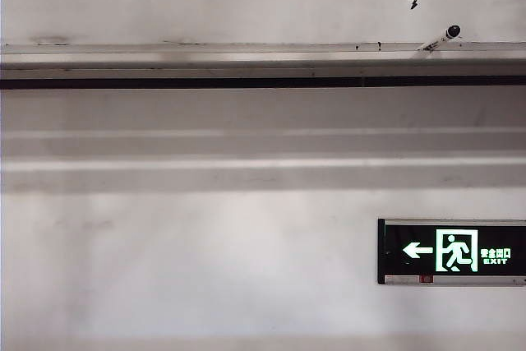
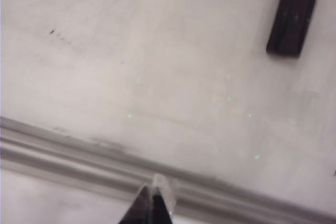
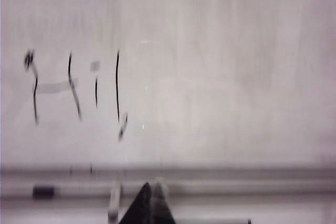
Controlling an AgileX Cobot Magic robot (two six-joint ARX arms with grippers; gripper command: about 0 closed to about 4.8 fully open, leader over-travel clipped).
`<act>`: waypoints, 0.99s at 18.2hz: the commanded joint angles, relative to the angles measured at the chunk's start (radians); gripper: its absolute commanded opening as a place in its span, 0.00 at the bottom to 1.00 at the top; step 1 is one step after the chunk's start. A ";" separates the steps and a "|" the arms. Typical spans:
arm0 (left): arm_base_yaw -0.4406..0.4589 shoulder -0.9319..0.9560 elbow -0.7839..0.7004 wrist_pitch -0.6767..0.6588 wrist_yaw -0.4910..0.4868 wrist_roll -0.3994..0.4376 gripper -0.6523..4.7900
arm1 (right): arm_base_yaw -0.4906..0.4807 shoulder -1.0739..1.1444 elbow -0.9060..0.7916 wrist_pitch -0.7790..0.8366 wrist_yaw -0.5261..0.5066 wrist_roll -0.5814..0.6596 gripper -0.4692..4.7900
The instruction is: Wipe the whiteboard clean using the black magnetic whiteboard eraser attached to the whiteboard.
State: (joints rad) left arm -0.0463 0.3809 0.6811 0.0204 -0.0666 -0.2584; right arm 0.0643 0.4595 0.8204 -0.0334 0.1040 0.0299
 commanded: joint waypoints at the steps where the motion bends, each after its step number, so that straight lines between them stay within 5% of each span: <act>1: -0.001 0.185 0.185 0.027 0.090 -0.030 0.11 | 0.002 0.142 0.177 -0.002 -0.057 -0.004 0.08; 9: -0.088 0.692 0.703 0.040 0.168 -0.055 0.11 | 0.021 0.382 0.430 0.009 -0.124 -0.003 0.08; 12: -0.208 0.884 0.919 0.058 0.135 0.048 0.11 | 0.108 0.417 0.432 0.014 -0.155 -0.004 0.08; 16: -0.266 1.051 1.101 0.110 0.130 0.068 0.12 | 0.167 0.433 0.433 0.050 -0.155 -0.004 0.08; 18: -0.287 1.120 1.164 0.128 0.098 0.067 0.50 | 0.177 0.434 0.433 0.058 -0.156 -0.004 0.08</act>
State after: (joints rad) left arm -0.3260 1.4784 1.8172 0.1215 0.0582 -0.1986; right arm 0.2367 0.8940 1.2480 -0.0010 -0.0528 0.0265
